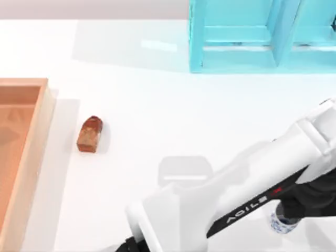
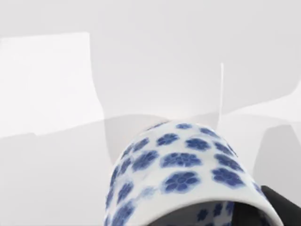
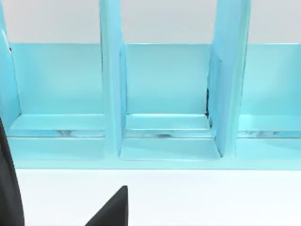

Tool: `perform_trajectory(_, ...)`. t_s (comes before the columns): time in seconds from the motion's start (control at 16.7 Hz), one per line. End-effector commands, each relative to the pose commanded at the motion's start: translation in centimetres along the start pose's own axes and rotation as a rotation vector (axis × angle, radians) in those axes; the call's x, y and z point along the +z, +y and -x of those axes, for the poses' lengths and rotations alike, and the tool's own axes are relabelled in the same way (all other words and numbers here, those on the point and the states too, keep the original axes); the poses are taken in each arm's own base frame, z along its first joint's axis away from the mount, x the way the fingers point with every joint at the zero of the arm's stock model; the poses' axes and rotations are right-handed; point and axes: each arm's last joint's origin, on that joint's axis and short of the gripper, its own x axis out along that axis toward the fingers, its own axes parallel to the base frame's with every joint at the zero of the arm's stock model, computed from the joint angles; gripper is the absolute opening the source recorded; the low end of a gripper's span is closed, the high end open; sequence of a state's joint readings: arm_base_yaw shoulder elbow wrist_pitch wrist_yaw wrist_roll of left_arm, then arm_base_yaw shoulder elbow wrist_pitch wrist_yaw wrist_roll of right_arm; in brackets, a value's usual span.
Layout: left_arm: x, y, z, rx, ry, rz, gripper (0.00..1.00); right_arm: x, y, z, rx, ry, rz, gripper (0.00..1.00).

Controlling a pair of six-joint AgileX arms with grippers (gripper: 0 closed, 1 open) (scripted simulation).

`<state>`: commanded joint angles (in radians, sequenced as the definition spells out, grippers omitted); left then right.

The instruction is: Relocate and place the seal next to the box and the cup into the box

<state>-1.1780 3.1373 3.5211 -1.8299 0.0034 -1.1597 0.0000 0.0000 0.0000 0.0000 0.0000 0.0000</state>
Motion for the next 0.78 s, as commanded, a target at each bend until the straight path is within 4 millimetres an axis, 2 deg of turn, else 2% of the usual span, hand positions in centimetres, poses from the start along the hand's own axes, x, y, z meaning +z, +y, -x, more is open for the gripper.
perform_trajectory(0.18,0.1,-0.2,0.6,-0.012,-0.001,-0.004,0.00,0.0,0.0,0.0,0.000,0.000,0.000,1.00)
perform_trajectory(0.48,1.2,-0.8,3.1,-0.019,0.008,-0.004,0.00,0.0,0.0,0.0,0.000,0.000,0.000,1.00)
perform_trajectory(0.78,2.3,0.1,6.1,0.002,0.016,-0.006,0.00,0.0,0.0,0.0,0.000,0.000,0.000,1.00)
